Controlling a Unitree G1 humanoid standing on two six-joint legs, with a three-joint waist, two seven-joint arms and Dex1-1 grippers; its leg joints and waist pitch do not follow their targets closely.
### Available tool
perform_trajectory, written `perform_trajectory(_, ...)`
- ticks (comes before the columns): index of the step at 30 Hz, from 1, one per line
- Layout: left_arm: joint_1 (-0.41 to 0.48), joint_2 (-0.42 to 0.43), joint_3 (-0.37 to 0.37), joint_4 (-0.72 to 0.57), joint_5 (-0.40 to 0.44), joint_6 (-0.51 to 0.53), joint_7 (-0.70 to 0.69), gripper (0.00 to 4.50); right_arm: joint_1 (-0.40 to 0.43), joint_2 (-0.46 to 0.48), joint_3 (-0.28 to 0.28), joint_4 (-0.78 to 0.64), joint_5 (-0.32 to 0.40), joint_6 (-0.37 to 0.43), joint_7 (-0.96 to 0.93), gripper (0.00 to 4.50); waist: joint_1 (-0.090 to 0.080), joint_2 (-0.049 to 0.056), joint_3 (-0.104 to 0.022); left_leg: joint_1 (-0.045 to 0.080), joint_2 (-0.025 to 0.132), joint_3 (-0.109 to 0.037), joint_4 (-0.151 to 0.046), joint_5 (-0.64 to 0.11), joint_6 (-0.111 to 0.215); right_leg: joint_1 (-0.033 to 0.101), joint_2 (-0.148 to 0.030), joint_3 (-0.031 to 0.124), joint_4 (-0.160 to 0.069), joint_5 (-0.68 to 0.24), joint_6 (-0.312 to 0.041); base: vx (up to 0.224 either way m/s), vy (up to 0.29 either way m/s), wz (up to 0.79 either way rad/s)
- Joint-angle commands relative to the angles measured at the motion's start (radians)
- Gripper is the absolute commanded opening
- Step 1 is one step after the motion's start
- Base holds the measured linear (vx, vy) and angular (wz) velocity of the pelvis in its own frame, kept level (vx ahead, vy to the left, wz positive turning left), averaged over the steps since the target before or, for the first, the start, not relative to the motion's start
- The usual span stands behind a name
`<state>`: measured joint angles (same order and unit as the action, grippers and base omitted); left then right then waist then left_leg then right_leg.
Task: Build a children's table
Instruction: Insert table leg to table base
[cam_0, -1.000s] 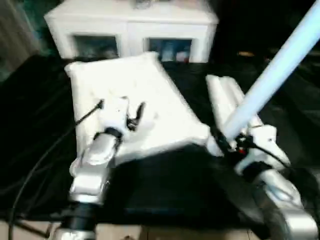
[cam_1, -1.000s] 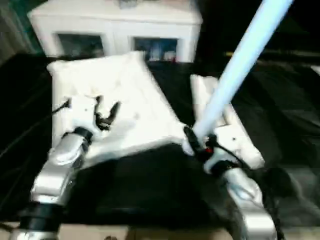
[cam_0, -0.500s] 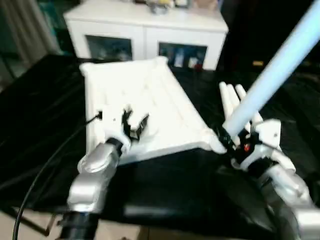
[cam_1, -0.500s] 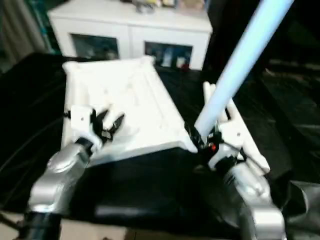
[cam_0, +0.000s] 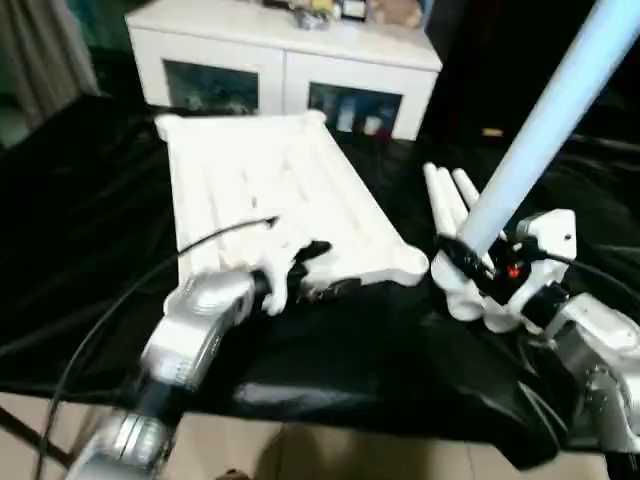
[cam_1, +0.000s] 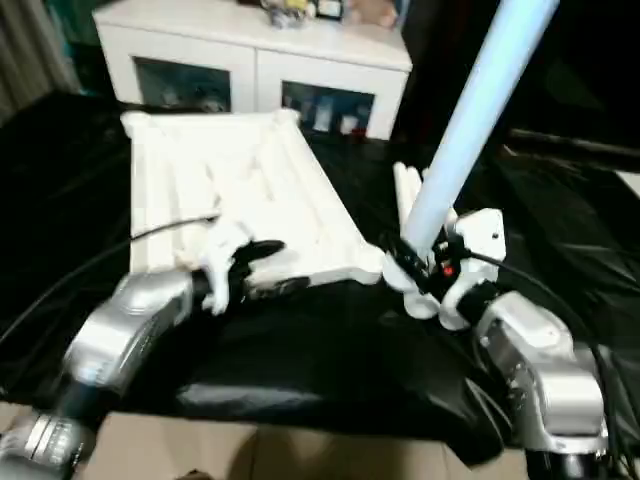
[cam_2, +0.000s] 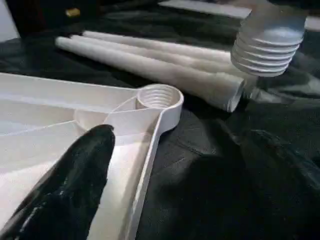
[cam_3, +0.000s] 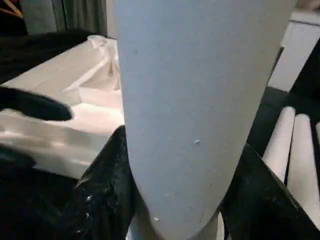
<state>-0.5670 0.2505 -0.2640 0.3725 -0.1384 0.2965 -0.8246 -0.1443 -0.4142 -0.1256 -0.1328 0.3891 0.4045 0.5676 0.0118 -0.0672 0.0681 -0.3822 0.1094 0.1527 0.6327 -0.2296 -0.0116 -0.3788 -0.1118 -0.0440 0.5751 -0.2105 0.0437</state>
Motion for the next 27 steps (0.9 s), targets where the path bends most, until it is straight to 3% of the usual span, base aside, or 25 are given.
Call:
perform_trajectory(1,-0.030,-0.001,-0.047,0.049,0.051,0.003,-0.007,4.43,-0.003,-0.013,-0.005,0.011,0.002,0.003,0.001,1.87,0.002,0.001,-0.056,0.024,0.105,-0.057,-0.124,-0.466,-0.086,0.013,-0.072,0.031,-0.074,-0.417,-0.144,0.000,0.000,0.00)
perform_trajectory(2,-0.075,-0.004,-0.067,0.117,0.077,0.014,0.004,4.43,0.000,-0.014,-0.004,0.015,-0.002,-0.003,-0.004,1.87,0.007,0.012,-0.058,0.026,0.107,-0.054,-0.121,-0.428,-0.078,0.010,-0.075,0.036,-0.069,-0.369,-0.164,0.000,0.000,0.00)
perform_trajectory(4,-0.109,-0.014,-0.067,0.166,0.083,0.030,0.021,4.43,0.003,-0.012,-0.008,0.013,0.002,-0.004,-0.008,1.87,0.006,0.006,-0.057,0.023,0.102,-0.045,-0.119,-0.409,-0.067,0.010,-0.070,0.036,-0.071,-0.360,-0.171,0.000,0.000,0.00)
perform_trajectory(6,-0.150,-0.041,-0.043,0.233,0.075,0.028,0.045,4.43,0.011,-0.008,-0.016,0.003,0.008,-0.002,-0.010,1.87,0.012,0.017,-0.058,0.020,0.107,-0.045,-0.119,-0.371,-0.053,0.015,-0.074,0.036,-0.069,-0.328,-0.198,0.000,0.000,0.00)
perform_trajectory(9,-0.182,-0.072,-0.025,0.302,0.074,0.005,0.049,4.43,0.028,-0.002,-0.020,-0.005,0.004,-0.005,-0.010,1.87,0.024,0.013,-0.062,0.021,0.109,-0.038,-0.117,-0.316,-0.025,0.020,-0.074,0.035,-0.064,-0.252,-0.228,0.000,0.000,0.00)
perform_trajectory(11,-0.190,-0.078,-0.036,0.328,0.090,-0.007,0.050,4.43,0.035,0.001,-0.019,-0.007,0.001,-0.007,-0.013,1.87,0.030,0.020,-0.066,0.025,0.113,-0.030,-0.117,-0.288,-0.012,0.018,-0.070,0.034,-0.060,-0.214,-0.243,0.000,0.000,0.00)
perform_trajectory(12,-0.209,-0.087,-0.052,0.372,0.108,-0.012,0.053,4.43,0.041,0.003,-0.015,-0.014,-0.002,-0.006,-0.016,1.87,0.031,0.023,-0.066,0.023,0.115,-0.028,-0.120,-0.315,-0.008,0.017,-0.067,0.032,-0.058,-0.224,-0.247,0.000,0.000,0.00)
perform_trajectory(13,-0.220,-0.092,-0.059,0.394,0.112,-0.016,0.042,4.43,0.043,0.003,-0.013,-0.016,-0.002,-0.006,-0.017,1.87,0.028,0.020,-0.068,0.024,0.111,-0.025,-0.117,-0.349,-0.013,0.012,-0.065,0.032,-0.060,-0.259,-0.235,0.052,-0.006,0.01)
perform_trajectory(14,-0.228,-0.096,-0.062,0.405,0.112,-0.008,0.035,4.16,0.042,0.000,-0.012,-0.016,-0.003,-0.004,-0.016,1.87,0.029,0.020,-0.070,0.023,0.112,-0.027,-0.117,-0.341,-0.013,0.015,-0.066,0.032,-0.059,-0.252,-0.235,0.066,-0.004,0.00)
perform_trajectory(16,-0.235,-0.100,-0.063,0.414,0.111,-0.002,0.029,4.08,0.041,-0.001,-0.012,-0.016,-0.003,-0.003,-0.015,1.87,0.031,0.022,-0.075,0.019,0.114,-0.024,-0.117,-0.279,0.004,0.018,-0.064,0.032,-0.051,-0.159,-0.251,0.067,-0.005,0.00)
perform_trajectory(19,-0.281,-0.119,-0.083,0.482,0.136,0.012,-0.015,3.79,0.030,-0.016,-0.009,-0.004,-0.011,0.000,-0.011,1.87,0.039,0.023,-0.085,0.022,0.111,-0.015,-0.103,-0.109,0.074,0.027,-0.063,0.031,-0.030,0.049,-0.307,0.065,-0.008,0.01)
perform_trajectory(21,-0.298,-0.128,-0.084,0.511,0.151,0.020,0.007,3.64,0.026,-0.018,-0.010,-0.002,-0.012,0.000,-0.010,1.87,0.044,0.021,-0.086,0.017,0.110,-0.012,-0.097,-0.041,0.113,0.031,-0.065,0.031,-0.024,0.111,-0.326,0.000,0.000,0.00)
perform_trajectory(22,-0.307,-0.133,-0.082,0.529,0.158,0.022,0.019,3.58,0.025,-0.018,-0.009,-0.001,-0.013,0.000,-0.010,1.87,0.049,0.023,-0.085,0.018,0.110,-0.010,-0.095,-0.034,0.128,0.031,-0.067,0.031,-0.025,0.111,-0.337,0.000,0.000,0.00)
perform_trajectory(24,-0.323,-0.140,-0.081,0.560,0.166,0.019,0.029,3.38,0.023,-0.018,-0.007,-0.001,-0.013,0.000,-0.011,1.87,0.053,0.024,-0.082,0.019,0.114,-0.009,-0.098,-0.060,0.129,0.031,-0.067,0.031,-0.030,0.066,-0.340,0.000,0.000,0.00)
perform_trajectory(27,-0.337,-0.147,-0.086,0.584,0.171,0.038,0.024,3.12,0.021,-0.021,-0.003,-0.001,-0.015,0.001,-0.008,1.87,0.052,0.024,-0.076,0.021,0.116,-0.009,-0.107,-0.160,0.089,0.028,-0.065,0.031,-0.043,-0.070,-0.317,0.000,0.000,0.00)
